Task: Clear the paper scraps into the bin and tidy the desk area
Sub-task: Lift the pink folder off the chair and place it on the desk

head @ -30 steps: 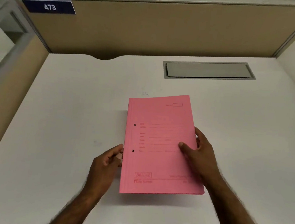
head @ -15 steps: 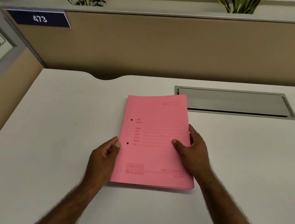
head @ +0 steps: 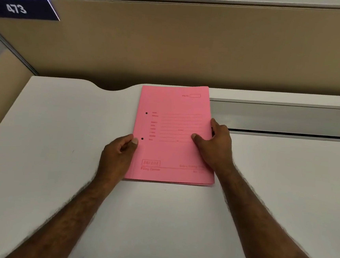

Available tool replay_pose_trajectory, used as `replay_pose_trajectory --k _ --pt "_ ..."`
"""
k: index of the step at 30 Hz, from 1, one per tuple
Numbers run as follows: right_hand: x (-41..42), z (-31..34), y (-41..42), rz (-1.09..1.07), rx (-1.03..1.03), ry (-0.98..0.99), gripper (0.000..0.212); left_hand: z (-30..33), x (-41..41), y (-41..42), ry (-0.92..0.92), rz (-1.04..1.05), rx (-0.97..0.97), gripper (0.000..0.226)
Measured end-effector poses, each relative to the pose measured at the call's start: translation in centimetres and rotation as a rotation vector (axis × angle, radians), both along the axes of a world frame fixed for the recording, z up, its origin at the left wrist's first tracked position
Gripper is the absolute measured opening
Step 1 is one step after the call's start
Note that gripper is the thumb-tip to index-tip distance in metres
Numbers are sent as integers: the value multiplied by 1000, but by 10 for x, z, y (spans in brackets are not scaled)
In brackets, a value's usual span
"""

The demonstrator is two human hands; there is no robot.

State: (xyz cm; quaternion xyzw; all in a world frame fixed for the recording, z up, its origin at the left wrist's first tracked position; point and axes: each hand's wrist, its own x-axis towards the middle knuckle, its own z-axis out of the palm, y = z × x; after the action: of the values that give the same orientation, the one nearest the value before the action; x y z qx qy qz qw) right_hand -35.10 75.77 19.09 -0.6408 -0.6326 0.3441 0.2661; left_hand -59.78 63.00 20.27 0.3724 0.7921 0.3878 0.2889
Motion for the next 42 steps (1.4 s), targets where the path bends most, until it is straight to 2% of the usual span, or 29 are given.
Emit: replay_pose_trajectory --k 7,13,19,24,30,42 --pt "-9 -5 6 -42 40 -94 81 -1 -5 14 64 -77 -46 40" --pt "-10 1 -5 -66 16 -61 90 5 -8 8 4 -92 -51 50" --pt "0 16 -43 -34 51 -40 84 16 -6 -30 -10 -81 -50 55" --pt "13 34 -98 -23 45 -61 84 29 4 -77 -33 -90 -15 54" --pt "25 52 -180 -24 114 -14 74 42 19 -151 -51 -69 47 48" --pt "51 82 -373 -40 140 -50 79 47 55 -326 -121 -125 90 53"
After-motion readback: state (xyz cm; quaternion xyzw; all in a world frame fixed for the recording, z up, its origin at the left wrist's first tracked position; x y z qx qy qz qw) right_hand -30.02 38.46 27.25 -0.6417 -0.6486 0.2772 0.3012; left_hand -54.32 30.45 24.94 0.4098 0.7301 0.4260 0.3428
